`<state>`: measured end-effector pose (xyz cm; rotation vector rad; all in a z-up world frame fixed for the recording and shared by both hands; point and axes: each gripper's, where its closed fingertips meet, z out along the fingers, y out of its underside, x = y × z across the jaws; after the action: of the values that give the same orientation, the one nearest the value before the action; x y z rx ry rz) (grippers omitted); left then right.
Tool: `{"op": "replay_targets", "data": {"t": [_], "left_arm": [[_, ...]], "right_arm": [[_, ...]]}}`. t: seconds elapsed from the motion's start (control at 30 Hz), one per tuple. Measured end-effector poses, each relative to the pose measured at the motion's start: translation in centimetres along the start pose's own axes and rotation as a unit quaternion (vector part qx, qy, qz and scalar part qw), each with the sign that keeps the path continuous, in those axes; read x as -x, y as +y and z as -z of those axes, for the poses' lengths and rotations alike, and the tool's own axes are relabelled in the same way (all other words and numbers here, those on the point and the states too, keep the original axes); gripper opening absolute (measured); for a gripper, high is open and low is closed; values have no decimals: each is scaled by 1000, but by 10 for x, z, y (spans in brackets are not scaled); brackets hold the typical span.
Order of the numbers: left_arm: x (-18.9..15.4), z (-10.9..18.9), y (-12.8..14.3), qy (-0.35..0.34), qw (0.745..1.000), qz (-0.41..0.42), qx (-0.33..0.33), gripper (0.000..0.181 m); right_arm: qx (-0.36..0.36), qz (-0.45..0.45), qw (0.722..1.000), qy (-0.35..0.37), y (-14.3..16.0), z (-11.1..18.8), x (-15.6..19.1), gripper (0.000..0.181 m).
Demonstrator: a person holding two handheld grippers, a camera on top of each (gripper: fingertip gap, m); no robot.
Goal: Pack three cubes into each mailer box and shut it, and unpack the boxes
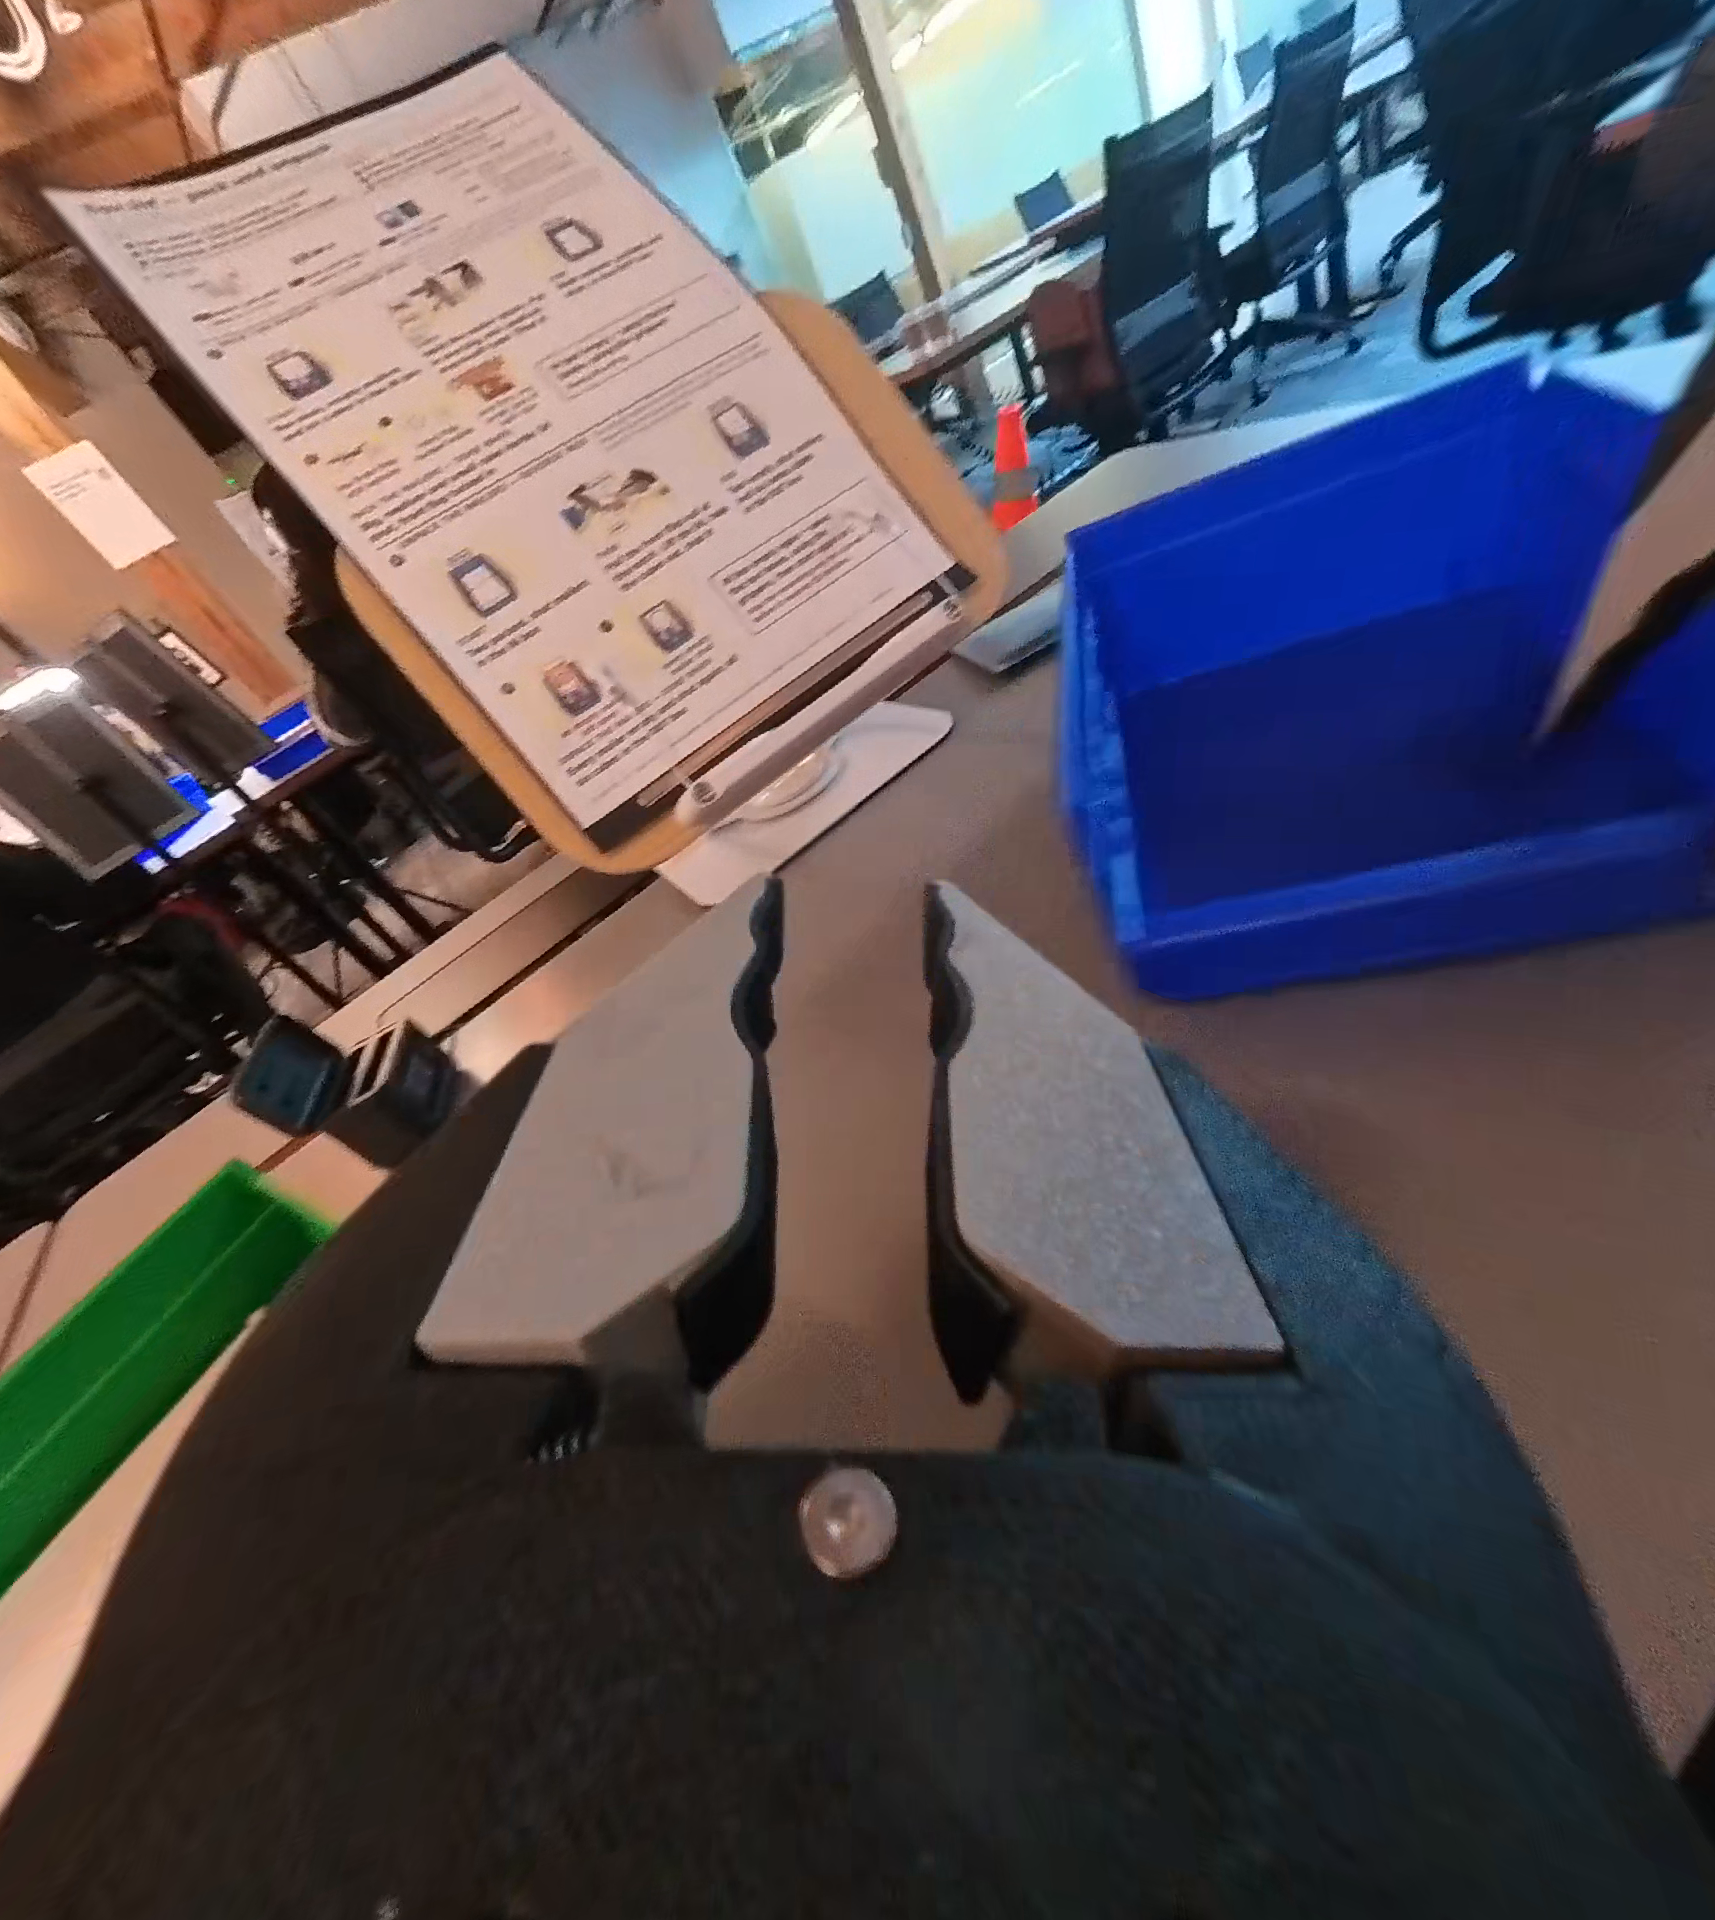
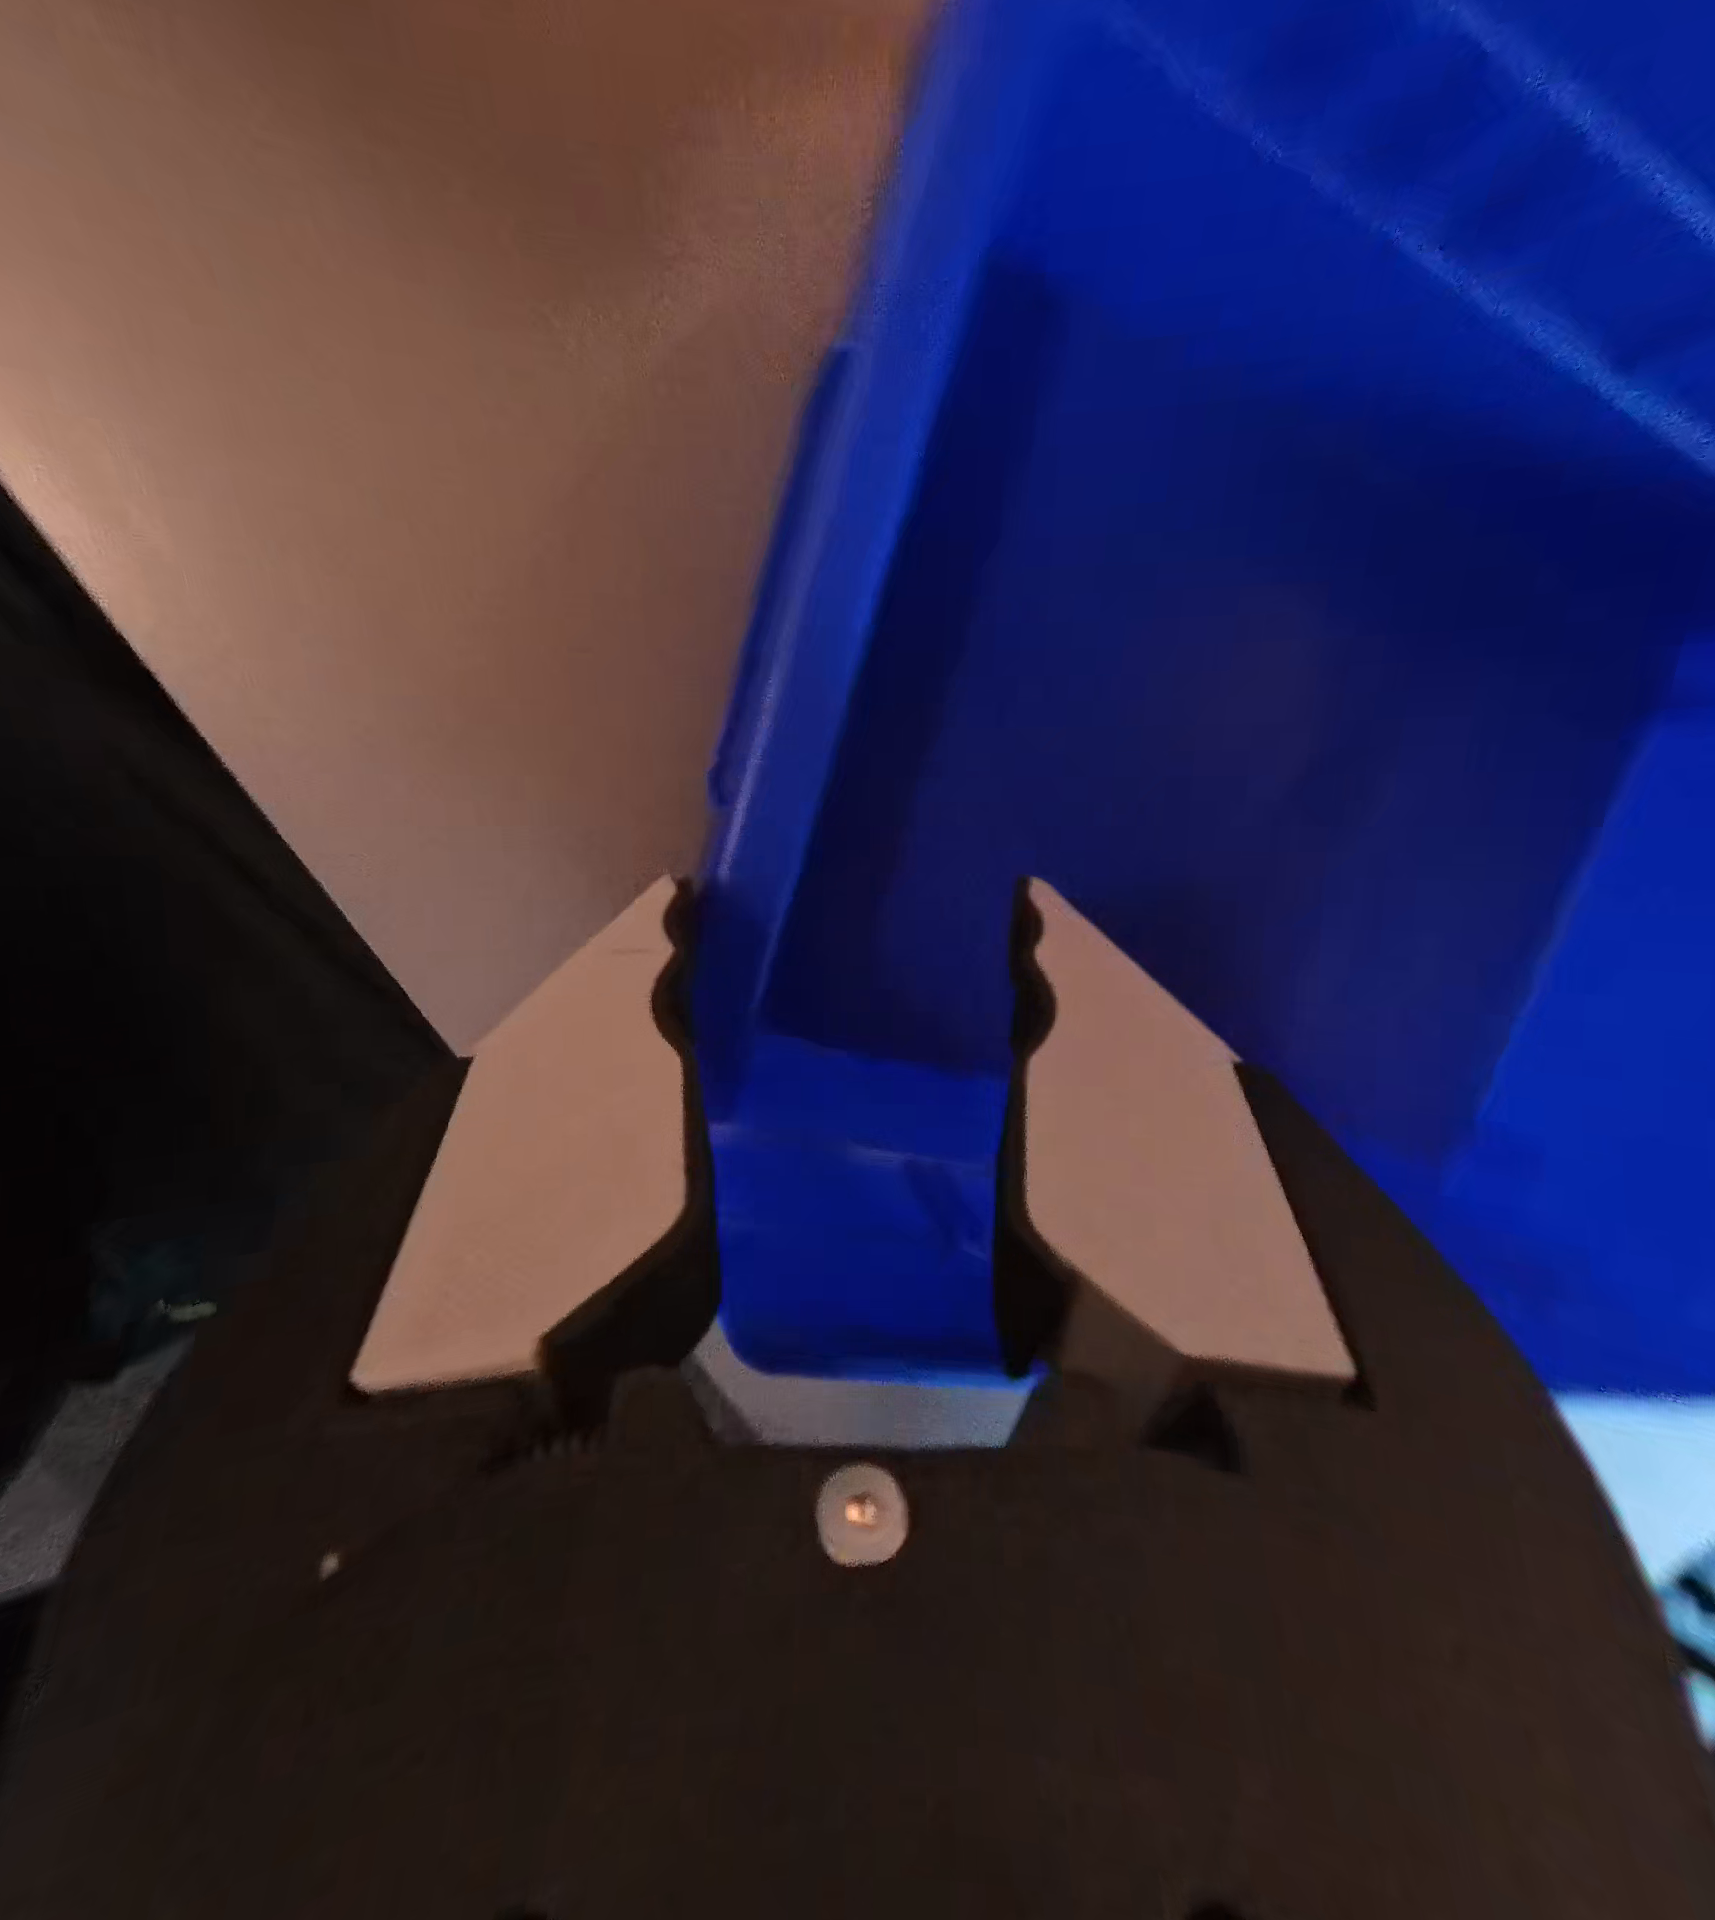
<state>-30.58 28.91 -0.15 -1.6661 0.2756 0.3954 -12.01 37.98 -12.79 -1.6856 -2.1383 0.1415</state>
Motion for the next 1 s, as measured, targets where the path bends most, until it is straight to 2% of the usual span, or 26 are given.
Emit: {"op": "replay_targets", "data": {"t": [0.13,0.2,0.27,0.37,0.47,0.53,0.63,0.77,0.83,0.9,0.97,1.0], "left_arm": [[28,6,16,-35,999,-4,35,28],[43,10,28,-51,997,4,59,31],[64,14,50,-83,991,8,104,40],[82,18,83,-104,979,40,168,61],[73,13,102,-67,975,93,191,77],[72,11,114,-63,968,109,215,90],[75,10,128,-76,962,110,237,97],[64,4,144,-41,954,131,266,94],[57,2,150,-23,952,126,277,87],[54,6,152,-2,950,115,290,74],[55,10,153,10,951,108,290,72],[55,12,153,16,951,106,290,71]], "right_arm": [[79,-87,991,61,85,25,-44,82],[86,-138,982,95,111,41,-61,67],[59,-164,977,123,115,56,-73,64],[-27,-180,973,141,87,73,-82,67],[-156,-194,962,112,27,79,-82,73],[-220,-219,948,72,-10,72,-78,84],[-226,-235,944,49,-39,42,-73,94],[-178,-255,946,91,-43,-7,-84,90],[-156,-256,951,81,-39,-26,-83,92],[-161,-257,951,58,-38,-28,-83,92],[-146,-254,955,42,-26,-21,-85,77],[-137,-252,957,36,-16,-16,-87,64]]}}
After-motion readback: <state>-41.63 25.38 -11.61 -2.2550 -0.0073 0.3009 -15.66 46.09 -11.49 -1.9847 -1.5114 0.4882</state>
